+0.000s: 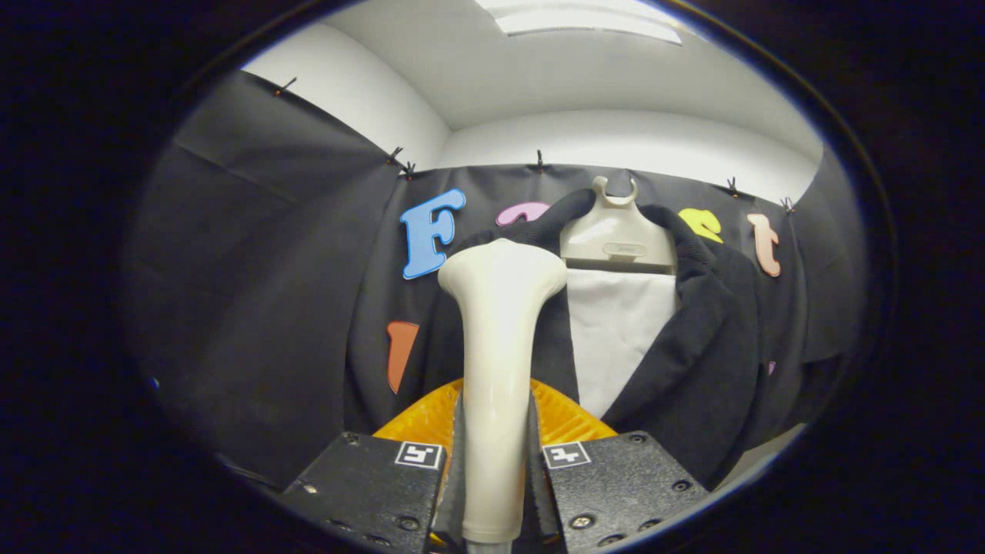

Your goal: Iron the clothes twice with a garment steamer, once on the left side and once on the right side.

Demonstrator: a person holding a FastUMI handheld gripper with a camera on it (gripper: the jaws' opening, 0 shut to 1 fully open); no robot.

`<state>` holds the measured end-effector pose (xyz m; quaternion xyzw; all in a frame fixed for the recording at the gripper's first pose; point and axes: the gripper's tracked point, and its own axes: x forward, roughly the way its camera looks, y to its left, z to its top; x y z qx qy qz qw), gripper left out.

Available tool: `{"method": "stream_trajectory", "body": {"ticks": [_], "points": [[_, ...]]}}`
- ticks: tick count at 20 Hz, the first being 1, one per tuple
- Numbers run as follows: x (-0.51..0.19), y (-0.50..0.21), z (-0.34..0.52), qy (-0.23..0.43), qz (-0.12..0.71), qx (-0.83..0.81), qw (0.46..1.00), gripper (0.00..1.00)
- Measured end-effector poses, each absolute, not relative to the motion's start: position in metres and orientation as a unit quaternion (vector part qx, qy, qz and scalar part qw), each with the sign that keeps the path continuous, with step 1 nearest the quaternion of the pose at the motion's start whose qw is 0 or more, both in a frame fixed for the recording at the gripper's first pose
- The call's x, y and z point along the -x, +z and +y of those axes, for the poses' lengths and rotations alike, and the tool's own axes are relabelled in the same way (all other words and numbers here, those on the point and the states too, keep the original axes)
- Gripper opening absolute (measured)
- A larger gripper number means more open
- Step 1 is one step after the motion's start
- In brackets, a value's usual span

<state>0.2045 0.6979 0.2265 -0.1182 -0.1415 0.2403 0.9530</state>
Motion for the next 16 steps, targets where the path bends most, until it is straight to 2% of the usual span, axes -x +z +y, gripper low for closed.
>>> {"method": "stream_trajectory", "body": {"ticks": [16], "points": [[-0.205,0.141,0.650,0.219,-0.069,0.143,0.963,0.34]]}}
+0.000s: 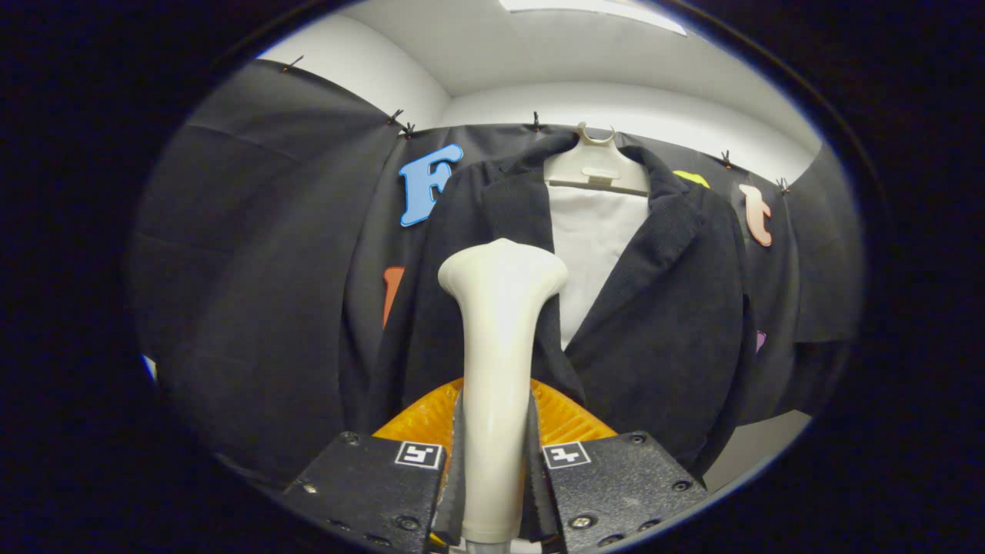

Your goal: Iron the clothes twice with a garment steamer, once on the left side and once on the right side.

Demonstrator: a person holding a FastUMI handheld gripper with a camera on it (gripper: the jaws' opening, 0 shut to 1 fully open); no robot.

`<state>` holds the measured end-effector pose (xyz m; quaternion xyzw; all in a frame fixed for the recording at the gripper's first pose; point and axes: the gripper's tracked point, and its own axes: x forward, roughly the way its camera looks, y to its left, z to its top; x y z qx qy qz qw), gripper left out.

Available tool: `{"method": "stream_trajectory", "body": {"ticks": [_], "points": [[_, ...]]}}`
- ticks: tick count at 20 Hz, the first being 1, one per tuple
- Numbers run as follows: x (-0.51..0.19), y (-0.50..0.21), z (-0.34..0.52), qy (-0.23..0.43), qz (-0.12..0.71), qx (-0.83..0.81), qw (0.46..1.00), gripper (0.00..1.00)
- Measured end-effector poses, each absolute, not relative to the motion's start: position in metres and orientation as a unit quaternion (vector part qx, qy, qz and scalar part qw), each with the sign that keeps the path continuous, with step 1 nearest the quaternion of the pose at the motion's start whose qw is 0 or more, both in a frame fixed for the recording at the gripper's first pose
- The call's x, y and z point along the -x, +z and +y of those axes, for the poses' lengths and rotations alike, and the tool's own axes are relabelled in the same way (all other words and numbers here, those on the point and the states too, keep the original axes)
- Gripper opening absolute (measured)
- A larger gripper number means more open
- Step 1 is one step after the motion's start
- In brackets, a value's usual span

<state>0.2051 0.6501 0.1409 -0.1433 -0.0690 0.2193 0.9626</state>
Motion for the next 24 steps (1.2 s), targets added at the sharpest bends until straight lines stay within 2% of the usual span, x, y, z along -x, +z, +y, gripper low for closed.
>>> {"method": "stream_trajectory", "body": {"ticks": [24], "points": [[-0.184,0.050,0.599,0.213,0.020,0.168,0.962,0.34]]}}
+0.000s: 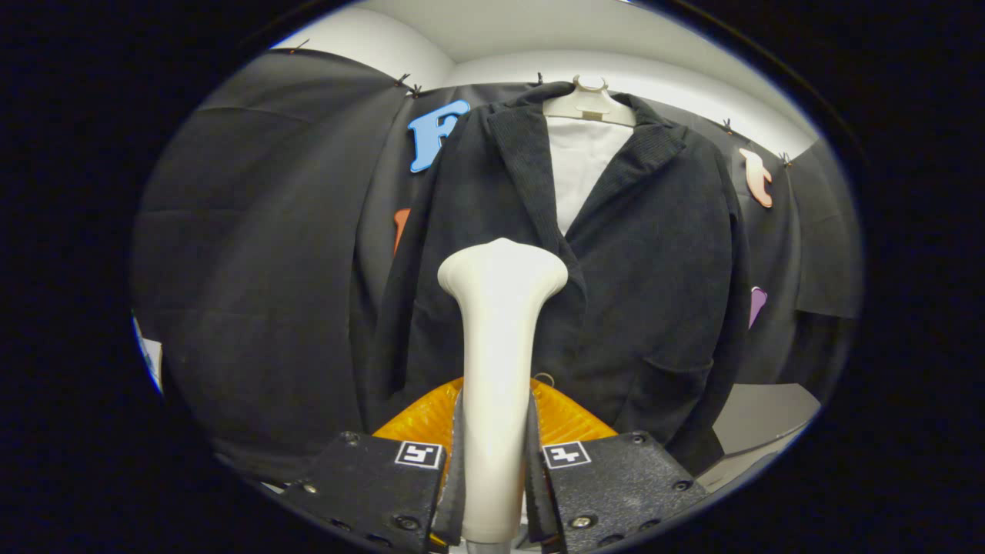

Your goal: Iron the clothes twice with a garment steamer, once on the left side and once on the right side.

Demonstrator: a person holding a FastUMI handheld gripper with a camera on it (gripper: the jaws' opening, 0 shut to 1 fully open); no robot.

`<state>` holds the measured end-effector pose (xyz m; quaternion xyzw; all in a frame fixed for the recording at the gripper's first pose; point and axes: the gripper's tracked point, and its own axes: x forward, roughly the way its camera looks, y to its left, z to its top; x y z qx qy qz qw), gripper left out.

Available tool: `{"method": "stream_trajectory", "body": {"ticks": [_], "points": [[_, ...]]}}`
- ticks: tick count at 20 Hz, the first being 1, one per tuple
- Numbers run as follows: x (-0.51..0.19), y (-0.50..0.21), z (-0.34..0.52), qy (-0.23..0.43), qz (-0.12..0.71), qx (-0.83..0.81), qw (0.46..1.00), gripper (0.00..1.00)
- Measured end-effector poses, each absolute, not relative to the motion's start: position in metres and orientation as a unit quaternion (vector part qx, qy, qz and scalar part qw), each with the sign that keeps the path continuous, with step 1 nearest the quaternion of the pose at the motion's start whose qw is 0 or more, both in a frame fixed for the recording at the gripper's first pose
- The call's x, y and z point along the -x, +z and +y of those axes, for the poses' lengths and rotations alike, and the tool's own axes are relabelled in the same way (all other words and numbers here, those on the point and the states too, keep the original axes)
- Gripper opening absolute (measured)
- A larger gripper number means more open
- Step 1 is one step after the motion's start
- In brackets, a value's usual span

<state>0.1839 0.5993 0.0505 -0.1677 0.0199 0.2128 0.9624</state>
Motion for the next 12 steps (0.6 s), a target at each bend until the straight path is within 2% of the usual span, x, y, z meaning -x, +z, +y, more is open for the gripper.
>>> {"method": "stream_trajectory", "body": {"ticks": [12], "points": [[-0.163,-0.003,0.580,0.211,0.081,0.185,0.956,0.34]]}}
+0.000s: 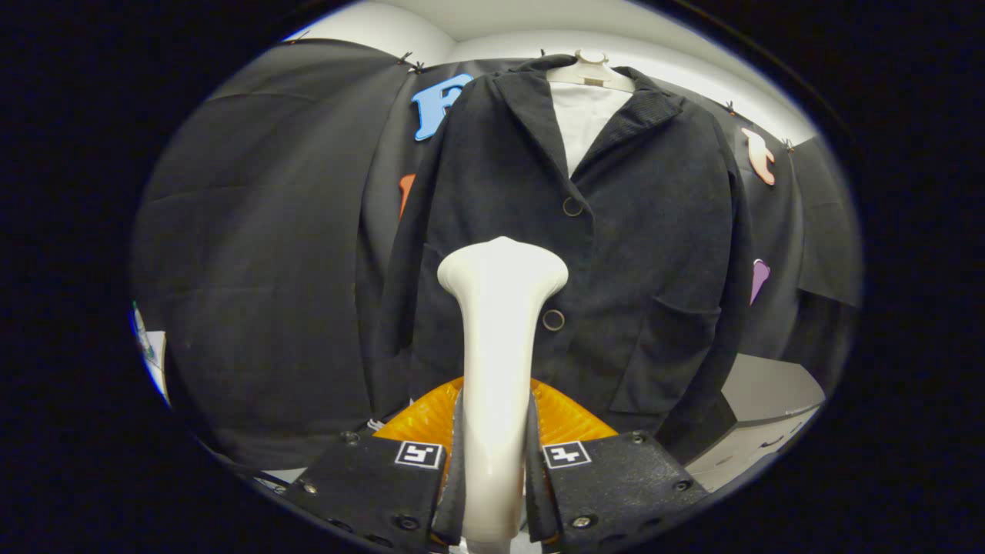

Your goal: Iron the clothes twice with a garment steamer, once on the left side and once on the right side.

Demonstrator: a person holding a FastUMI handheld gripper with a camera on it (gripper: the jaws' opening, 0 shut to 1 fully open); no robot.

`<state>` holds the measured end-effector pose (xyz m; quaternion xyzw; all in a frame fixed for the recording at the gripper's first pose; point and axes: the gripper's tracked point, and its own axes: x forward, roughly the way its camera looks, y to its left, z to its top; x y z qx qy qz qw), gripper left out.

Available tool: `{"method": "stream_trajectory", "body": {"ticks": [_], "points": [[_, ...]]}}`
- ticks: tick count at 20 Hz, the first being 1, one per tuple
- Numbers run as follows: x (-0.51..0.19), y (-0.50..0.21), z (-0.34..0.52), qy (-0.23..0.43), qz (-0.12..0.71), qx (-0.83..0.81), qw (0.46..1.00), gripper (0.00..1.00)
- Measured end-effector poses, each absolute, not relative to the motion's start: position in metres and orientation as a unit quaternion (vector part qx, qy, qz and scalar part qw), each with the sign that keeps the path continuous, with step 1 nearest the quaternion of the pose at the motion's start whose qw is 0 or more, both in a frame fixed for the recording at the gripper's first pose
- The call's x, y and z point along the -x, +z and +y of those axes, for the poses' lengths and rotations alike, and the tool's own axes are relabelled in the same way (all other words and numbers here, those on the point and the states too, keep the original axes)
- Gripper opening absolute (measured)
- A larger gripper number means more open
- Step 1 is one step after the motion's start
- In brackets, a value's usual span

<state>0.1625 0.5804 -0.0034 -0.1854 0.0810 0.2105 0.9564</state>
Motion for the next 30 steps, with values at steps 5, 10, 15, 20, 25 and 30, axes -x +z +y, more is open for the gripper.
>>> {"method": "stream_trajectory", "body": {"ticks": [5,10,15,20,25,30], "points": [[-0.147,-0.032,0.574,0.214,0.113,0.196,0.950,0.34],[-0.134,-0.064,0.568,0.220,0.149,0.211,0.941,0.34],[-0.123,-0.099,0.556,0.215,0.194,0.223,0.931,0.34],[-0.103,-0.136,0.534,0.203,0.241,0.230,0.921,0.34],[-0.074,-0.162,0.498,0.184,0.287,0.226,0.913,0.34],[-0.042,-0.144,0.460,0.178,0.275,0.164,0.930,0.34]]}}
